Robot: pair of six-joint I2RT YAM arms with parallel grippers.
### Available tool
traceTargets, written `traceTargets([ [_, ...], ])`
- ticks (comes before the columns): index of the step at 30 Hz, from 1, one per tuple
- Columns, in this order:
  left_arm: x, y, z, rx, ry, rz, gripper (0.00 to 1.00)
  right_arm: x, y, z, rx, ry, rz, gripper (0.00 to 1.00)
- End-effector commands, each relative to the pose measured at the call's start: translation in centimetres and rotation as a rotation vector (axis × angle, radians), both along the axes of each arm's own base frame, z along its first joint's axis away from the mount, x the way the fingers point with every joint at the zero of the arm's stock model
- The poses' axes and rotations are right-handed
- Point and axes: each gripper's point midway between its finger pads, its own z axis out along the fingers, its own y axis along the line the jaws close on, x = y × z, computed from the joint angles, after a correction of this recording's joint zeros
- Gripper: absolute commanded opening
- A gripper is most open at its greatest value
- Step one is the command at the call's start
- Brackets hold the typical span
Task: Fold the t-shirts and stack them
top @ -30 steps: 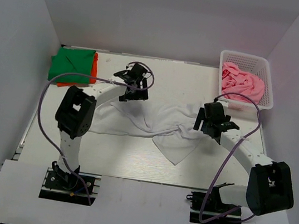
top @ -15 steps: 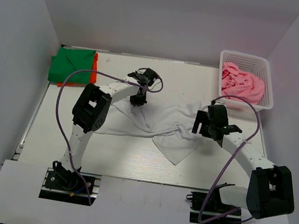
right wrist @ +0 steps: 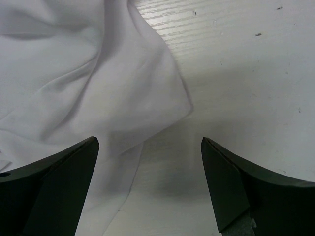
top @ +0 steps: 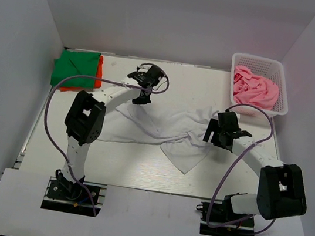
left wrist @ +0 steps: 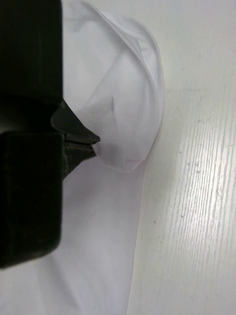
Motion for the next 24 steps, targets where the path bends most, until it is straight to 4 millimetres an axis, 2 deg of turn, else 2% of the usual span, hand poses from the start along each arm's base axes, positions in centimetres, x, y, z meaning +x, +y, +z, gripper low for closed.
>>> traceTargets([
  [1,-0.2,0.8,4.6,-0.023,-0.113,0.024,0.0,2.3,0.0,1.0,0.022,-0.054,-0.062,0.9],
  [6,-0.4,1.3,5.2,-0.026,-0.145,0.041,0.0,3.3,-0.3,0.8,0.029,-0.059,-0.077,0.88],
  [8,-0.6,1.5,6.0,-0.035,-0.159,0.042,0.0,3.6,-0.5,0.6,0.033,-0.065,-0.091,0.88],
  [10,-0.9,1.6,6.3,-0.048,-0.171,0.049,0.0,3.8,-0.9,0.1,0.026,-0.053,-0.105,0.83],
  [11,-1.2,1.8,5.9,-0.04,-0.16,0.049,0.0,3.8,-1.1,-0.2,0.026,-0.043,-0.115,0.82],
  [12,-1.0,1.8,6.5,-0.045,-0.181,0.053,0.0,3.9,-1.1,-0.4,0.029,-0.04,-0.116,0.82],
  [13,-1.2,2.0,6.1,-0.038,-0.172,0.053,0.0,4.0,-1.6,-0.6,0.026,-0.037,-0.132,0.8],
  [17,-1.7,2.4,6.4,-0.039,-0.18,0.066,0.0,3.9,-2.1,-1.3,0.032,-0.015,-0.151,0.59],
  [18,-1.8,2.5,6.1,-0.04,-0.175,0.073,0.0,3.9,-2.1,-1.4,0.04,-0.015,-0.154,0.43],
  [20,-1.9,2.5,6.5,-0.045,-0.182,0.073,0.0,3.6,-1.8,-1.9,0.067,-0.005,-0.14,0.37],
  [24,-1.7,2.4,6.6,-0.05,-0.19,0.073,0.0,4.0,-1.4,-1.3,0.102,-0.037,-0.104,0.18],
])
